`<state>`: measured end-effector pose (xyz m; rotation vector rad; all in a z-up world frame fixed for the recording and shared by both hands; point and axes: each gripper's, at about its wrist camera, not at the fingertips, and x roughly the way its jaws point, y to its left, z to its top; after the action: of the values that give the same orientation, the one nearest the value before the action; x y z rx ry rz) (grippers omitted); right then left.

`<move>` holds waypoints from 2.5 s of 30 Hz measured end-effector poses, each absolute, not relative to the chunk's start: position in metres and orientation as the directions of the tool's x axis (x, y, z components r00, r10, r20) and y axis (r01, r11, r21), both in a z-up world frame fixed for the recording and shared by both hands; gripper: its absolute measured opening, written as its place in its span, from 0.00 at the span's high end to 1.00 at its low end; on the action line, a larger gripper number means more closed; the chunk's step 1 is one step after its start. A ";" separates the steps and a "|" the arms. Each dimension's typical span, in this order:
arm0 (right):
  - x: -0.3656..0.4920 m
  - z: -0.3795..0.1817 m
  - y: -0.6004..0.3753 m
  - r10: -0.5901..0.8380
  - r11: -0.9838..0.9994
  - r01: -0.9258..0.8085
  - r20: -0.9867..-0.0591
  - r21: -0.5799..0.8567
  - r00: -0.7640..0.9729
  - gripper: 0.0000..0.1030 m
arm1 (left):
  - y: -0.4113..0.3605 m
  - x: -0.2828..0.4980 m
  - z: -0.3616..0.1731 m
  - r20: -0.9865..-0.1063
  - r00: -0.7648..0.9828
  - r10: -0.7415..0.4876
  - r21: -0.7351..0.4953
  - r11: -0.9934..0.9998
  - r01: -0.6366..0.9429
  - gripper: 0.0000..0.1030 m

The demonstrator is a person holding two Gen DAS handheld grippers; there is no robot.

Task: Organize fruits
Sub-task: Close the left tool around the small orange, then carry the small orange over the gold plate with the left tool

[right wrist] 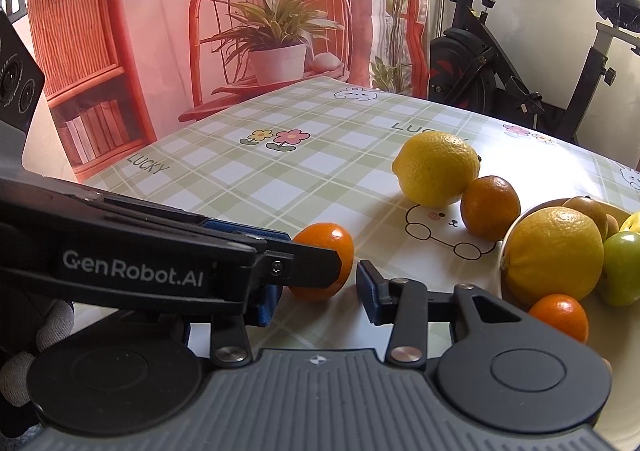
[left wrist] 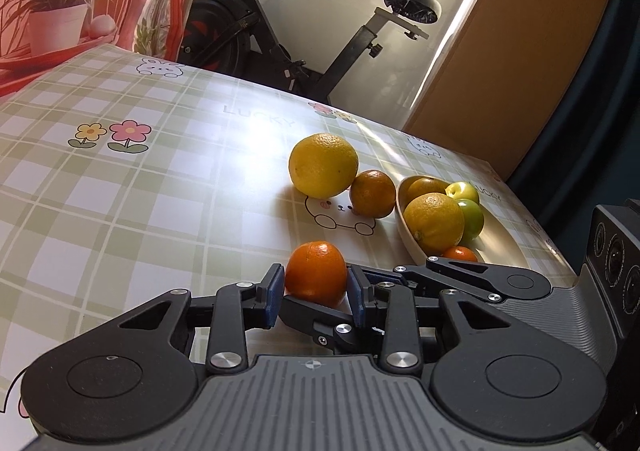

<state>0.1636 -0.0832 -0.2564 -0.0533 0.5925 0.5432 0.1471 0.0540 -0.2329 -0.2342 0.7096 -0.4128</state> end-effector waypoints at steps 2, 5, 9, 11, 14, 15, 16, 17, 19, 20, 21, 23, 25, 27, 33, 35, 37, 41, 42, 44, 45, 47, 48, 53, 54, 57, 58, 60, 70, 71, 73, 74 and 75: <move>0.163 -0.256 -0.083 0.479 0.854 -0.510 -0.542 0.106 0.690 0.61 | 0.055 0.147 -0.233 -0.580 0.685 -0.442 -0.348 0.894 0.283 0.65; 0.163 -0.257 -0.084 0.485 0.851 -0.513 -0.542 0.111 0.687 0.61 | 0.054 0.145 -0.234 -0.575 0.693 -0.435 -0.343 0.897 0.279 0.65; 0.163 -0.257 -0.083 0.486 0.850 -0.515 -0.542 0.111 0.686 0.61 | 0.054 0.142 -0.235 -0.568 0.702 -0.429 -0.339 0.900 0.275 0.65; 0.163 -0.257 -0.083 0.486 0.850 -0.515 -0.542 0.110 0.686 0.61 | 0.054 0.142 -0.235 -0.567 0.704 -0.428 -0.340 0.900 0.273 0.65; 0.163 -0.257 -0.083 0.486 0.850 -0.515 -0.542 0.110 0.686 0.61 | 0.054 0.141 -0.236 -0.564 0.708 -0.425 -0.340 0.901 0.270 0.65; 0.163 -0.257 -0.083 0.486 0.850 -0.515 -0.542 0.110 0.686 0.61 | 0.054 0.140 -0.236 -0.563 0.708 -0.425 -0.340 0.901 0.271 0.65; 0.163 -0.257 -0.083 0.486 0.850 -0.515 -0.542 0.110 0.686 0.61 | 0.054 0.141 -0.236 -0.563 0.708 -0.425 -0.340 0.901 0.271 0.65; 0.163 -0.257 -0.083 0.486 0.850 -0.515 -0.542 0.110 0.686 0.61 | 0.054 0.140 -0.236 -0.563 0.708 -0.426 -0.340 0.901 0.271 0.65; 0.163 -0.257 -0.083 0.486 0.850 -0.515 -0.542 0.110 0.686 0.61 | 0.054 0.140 -0.236 -0.563 0.709 -0.425 -0.340 0.901 0.270 0.65; 0.163 -0.257 -0.083 0.486 0.850 -0.515 -0.542 0.111 0.686 0.61 | 0.054 0.140 -0.236 -0.563 0.709 -0.425 -0.340 0.901 0.270 0.65; 0.163 -0.257 -0.083 0.486 0.850 -0.515 -0.542 0.110 0.686 0.61 | 0.054 0.140 -0.236 -0.563 0.709 -0.425 -0.339 0.901 0.271 0.65; 0.163 -0.257 -0.083 0.486 0.850 -0.515 -0.542 0.110 0.686 0.61 | 0.054 0.140 -0.236 -0.563 0.709 -0.425 -0.340 0.901 0.270 0.65; 0.163 -0.257 -0.083 0.486 0.850 -0.515 -0.542 0.110 0.686 0.61 | 0.054 0.140 -0.236 -0.563 0.708 -0.425 -0.340 0.901 0.271 0.65; 0.163 -0.256 -0.083 0.486 0.850 -0.516 -0.540 0.108 0.687 0.62 | 0.054 0.140 -0.236 -0.564 0.708 -0.425 -0.339 0.901 0.270 0.65; 0.153 -0.253 -0.085 0.480 0.855 -0.512 -0.503 0.084 0.719 0.62 | 0.053 0.139 -0.227 -0.564 0.708 -0.424 -0.329 0.902 0.279 0.65; 0.151 -0.251 -0.087 0.480 0.857 -0.509 -0.492 0.084 0.726 0.62 | 0.050 0.138 -0.223 -0.564 0.709 -0.424 -0.317 0.904 0.288 0.65; 0.147 -0.248 -0.094 0.479 0.861 -0.499 -0.476 0.094 0.738 0.62 | 0.044 0.137 -0.218 -0.562 0.708 -0.427 -0.303 0.903 0.304 0.65; 0.141 -0.238 -0.108 0.465 0.876 -0.471 -0.436 0.101 0.771 0.62 | 0.029 0.136 -0.204 -0.546 0.716 -0.434 -0.276 0.901 0.335 0.65; 0.140 -0.235 -0.113 0.460 0.881 -0.462 -0.423 0.105 0.781 0.62 | 0.024 0.136 -0.199 -0.541 0.719 -0.437 -0.269 0.900 0.344 0.65; 0.137 -0.230 -0.124 0.450 0.888 -0.444 -0.401 0.114 0.797 0.62 | 0.015 0.138 -0.193 -0.533 0.718 -0.448 -0.269 0.894 0.359 0.65; 0.136 -0.229 -0.129 0.445 0.892 -0.436 -0.393 0.120 0.805 0.62 | 0.010 0.139 -0.190 -0.532 0.714 -0.456 -0.273 0.890 0.365 0.65; 0.132 -0.228 -0.140 0.434 0.899 -0.417 -0.374 0.132 0.819 0.62 | -0.004 0.141 -0.184 -0.537 0.708 -0.458 -0.248 0.888 0.387 0.65; 0.131 -0.227 -0.147 0.429 0.903 -0.405 -0.365 0.142 0.827 0.62 | -0.013 0.141 -0.182 -0.537 0.708 -0.458 -0.228 0.887 0.401 0.65; 0.126 -0.225 -0.180 0.385 0.922 -0.341 -0.332 0.184 0.861 0.62 | -0.050 0.147 -0.175 -0.544 0.694 -0.472 -0.172 0.872 0.458 0.65; 0.126 -0.225 -0.185 0.376 0.925 -0.330 -0.329 0.189 0.866 0.62 | -0.058 0.149 -0.175 -0.546 0.689 -0.476 -0.164 0.868 0.469 0.65; 0.127 -0.226 -0.207 0.343 0.936 -0.291 -0.328 0.200 0.880 0.62 | -0.078 0.157 -0.175 -0.560 0.669 -0.489 -0.147 0.853 0.501 0.65; 0.128 -0.227 -0.213 0.333 0.939 -0.279 -0.330 0.200 0.884 0.62 | -0.084 0.160 -0.175 -0.564 0.663 -0.492 -0.143 0.849 0.508 0.65; 0.131 -0.228 -0.225 0.311 0.947 -0.257 -0.334 0.194 0.890 0.62 | -0.099 0.165 -0.178 -0.575 0.648 -0.499 -0.135 0.839 0.527 0.65; 0.143 -0.242 -0.275 0.208 0.970 -0.140 -0.375 0.199 0.903 0.62 | -0.165 0.191 -0.194 -0.620 0.589 -0.519 -0.088 0.792 0.605 0.65; 0.144 -0.245 -0.277 0.201 0.970 -0.130 -0.380 0.204 0.903 0.62 | -0.168 0.193 -0.196 -0.626 0.583 -0.518 -0.091 0.791 0.605 0.65; 0.146 -0.249 -0.283 0.187 0.969 -0.102 -0.395 0.227 0.899 0.62 | -0.175 0.193 -0.200 -0.637 0.576 -0.513 -0.090 0.791 0.605 0.65; 0.146 -0.249 -0.283 0.178 0.970 -0.093 -0.398 0.224 0.900 0.62 | -0.177 0.194 -0.201 -0.638 0.576 -0.511 -0.087 0.792 0.605 0.65; 0.149 -0.248 -0.282 0.169 0.972 -0.084 -0.403 0.221 0.899 0.62 | -0.179 0.196 -0.201 -0.643 0.574 -0.507 -0.088 0.793 0.602 0.65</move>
<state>0.1486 -0.2815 -0.2484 0.2008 0.4334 0.1320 0.1961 -0.1790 -0.2010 0.1461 0.7045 -0.6529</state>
